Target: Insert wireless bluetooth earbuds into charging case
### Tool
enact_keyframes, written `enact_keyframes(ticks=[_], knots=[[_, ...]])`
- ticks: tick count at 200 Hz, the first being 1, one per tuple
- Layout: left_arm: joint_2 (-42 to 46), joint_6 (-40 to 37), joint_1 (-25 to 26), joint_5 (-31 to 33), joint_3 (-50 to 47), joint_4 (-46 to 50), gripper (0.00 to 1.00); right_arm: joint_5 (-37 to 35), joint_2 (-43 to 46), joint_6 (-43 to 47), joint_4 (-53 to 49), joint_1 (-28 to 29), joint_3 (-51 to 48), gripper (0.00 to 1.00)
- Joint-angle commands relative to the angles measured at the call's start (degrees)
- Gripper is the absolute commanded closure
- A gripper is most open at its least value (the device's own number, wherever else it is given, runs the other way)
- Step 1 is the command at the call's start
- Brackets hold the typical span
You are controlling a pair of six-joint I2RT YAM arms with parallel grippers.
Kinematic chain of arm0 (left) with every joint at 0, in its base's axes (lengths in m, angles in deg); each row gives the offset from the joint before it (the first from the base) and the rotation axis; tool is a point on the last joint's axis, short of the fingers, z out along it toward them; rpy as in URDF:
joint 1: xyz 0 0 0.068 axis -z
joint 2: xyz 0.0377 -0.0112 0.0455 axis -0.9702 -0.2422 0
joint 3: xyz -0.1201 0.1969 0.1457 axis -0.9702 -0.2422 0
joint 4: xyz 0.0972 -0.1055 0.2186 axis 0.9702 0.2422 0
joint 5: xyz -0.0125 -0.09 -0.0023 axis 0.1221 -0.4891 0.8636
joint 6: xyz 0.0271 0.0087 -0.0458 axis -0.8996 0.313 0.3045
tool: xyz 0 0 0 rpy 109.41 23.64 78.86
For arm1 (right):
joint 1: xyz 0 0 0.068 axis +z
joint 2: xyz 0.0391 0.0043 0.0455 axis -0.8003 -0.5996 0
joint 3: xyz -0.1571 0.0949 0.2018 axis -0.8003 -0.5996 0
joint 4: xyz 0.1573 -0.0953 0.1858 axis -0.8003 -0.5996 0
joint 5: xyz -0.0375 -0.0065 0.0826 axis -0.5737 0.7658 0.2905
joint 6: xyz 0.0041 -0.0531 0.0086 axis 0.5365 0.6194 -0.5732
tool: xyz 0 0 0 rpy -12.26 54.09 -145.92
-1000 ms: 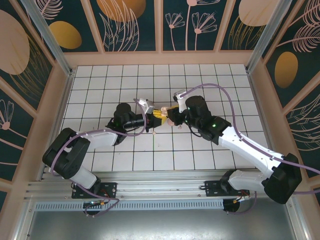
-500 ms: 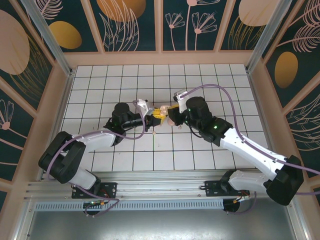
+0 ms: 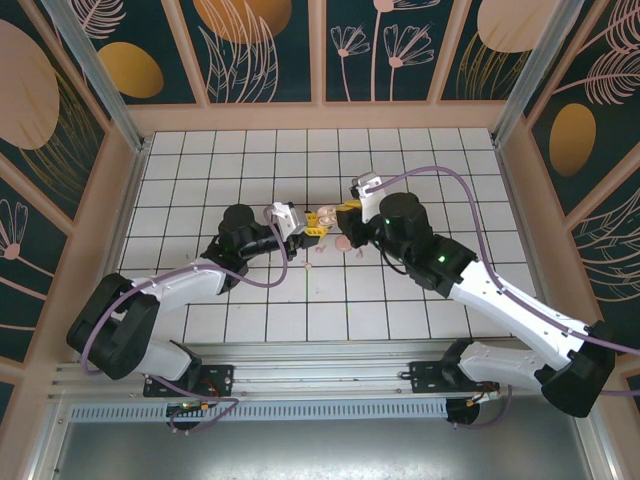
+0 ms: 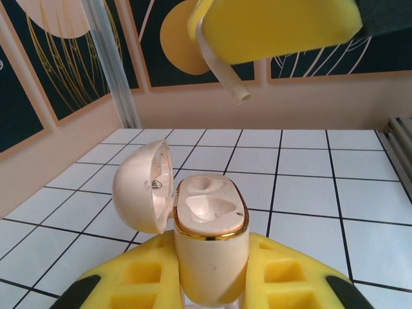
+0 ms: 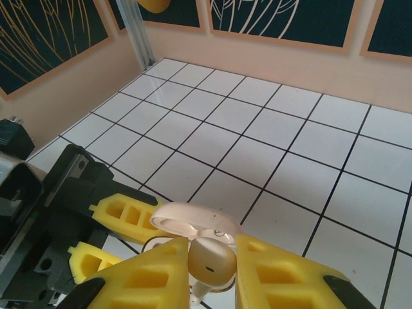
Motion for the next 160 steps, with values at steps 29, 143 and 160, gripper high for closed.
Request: enact_keyframes(ticks=[29,143,160], knots=[[1.95,-0.01,0.28,-0.35,1.08,-0.86,0.85,-1.26,-1.35,1.39,1.84,0.71,1.68,0.79],[1.58,9.84,0.26,-3.75,2.14,-4.73,0.85,-0.20,-3.02,2.27,4.32,0.72,1.18,0.79],[1.77,10.40,0.30,-3.75,2.39,-4.73,0.85,-0.05,-3.24,2.27,4.46,0.76,1.07,0.79]])
